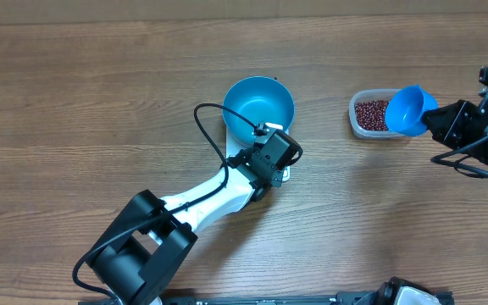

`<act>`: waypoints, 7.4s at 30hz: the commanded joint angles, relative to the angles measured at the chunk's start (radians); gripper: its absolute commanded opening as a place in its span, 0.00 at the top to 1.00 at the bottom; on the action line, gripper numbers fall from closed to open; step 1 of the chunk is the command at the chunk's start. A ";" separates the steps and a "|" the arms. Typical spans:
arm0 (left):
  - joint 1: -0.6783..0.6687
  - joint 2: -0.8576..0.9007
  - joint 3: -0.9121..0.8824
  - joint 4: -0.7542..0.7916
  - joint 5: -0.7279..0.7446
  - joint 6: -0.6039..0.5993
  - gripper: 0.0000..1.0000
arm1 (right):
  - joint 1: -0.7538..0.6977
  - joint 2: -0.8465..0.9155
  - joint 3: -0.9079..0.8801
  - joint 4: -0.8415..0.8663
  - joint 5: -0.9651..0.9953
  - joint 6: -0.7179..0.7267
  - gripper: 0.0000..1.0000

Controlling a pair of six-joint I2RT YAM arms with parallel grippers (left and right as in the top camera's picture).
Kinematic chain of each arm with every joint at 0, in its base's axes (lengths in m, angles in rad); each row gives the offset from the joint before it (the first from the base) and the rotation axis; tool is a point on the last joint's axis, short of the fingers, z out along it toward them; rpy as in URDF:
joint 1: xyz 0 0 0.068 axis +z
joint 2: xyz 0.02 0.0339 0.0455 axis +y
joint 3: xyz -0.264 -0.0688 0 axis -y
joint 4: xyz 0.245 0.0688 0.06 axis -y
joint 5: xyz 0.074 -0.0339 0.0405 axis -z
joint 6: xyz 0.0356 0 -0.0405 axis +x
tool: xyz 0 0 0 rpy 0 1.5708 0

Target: Scoop item into bowl and weigh 150g on scale

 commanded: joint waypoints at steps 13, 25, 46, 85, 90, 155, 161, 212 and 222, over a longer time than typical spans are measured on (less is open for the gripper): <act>-0.002 0.013 -0.011 0.004 0.026 0.014 0.96 | -0.004 -0.006 0.024 -0.005 0.003 -0.008 0.96; -0.002 0.013 -0.018 0.000 0.030 0.006 0.96 | -0.004 -0.006 0.024 -0.005 0.003 -0.009 0.96; -0.002 0.043 -0.018 0.022 0.058 0.011 0.96 | -0.004 -0.006 0.024 -0.002 0.003 -0.009 0.96; -0.025 -0.422 0.117 -0.264 0.200 0.038 0.96 | -0.004 -0.006 0.024 0.005 0.000 -0.016 0.96; -0.011 -0.434 0.117 -0.322 0.198 -0.020 0.96 | -0.003 -0.006 0.024 -0.002 -0.006 -0.016 0.96; 0.306 -0.784 -0.265 -0.396 0.505 0.497 0.30 | -0.003 -0.006 0.024 0.002 -0.008 -0.026 0.96; 0.227 -0.784 -0.265 -0.397 0.325 0.501 0.32 | -0.003 -0.006 0.024 -0.003 -0.008 -0.027 0.96; 0.223 -0.784 -0.265 -0.359 0.320 0.501 0.00 | -0.003 0.016 0.024 -0.007 -0.008 -0.026 0.96; 0.223 -0.784 -0.265 -0.359 0.320 0.501 0.00 | 0.000 0.167 0.044 0.029 0.099 -0.104 0.96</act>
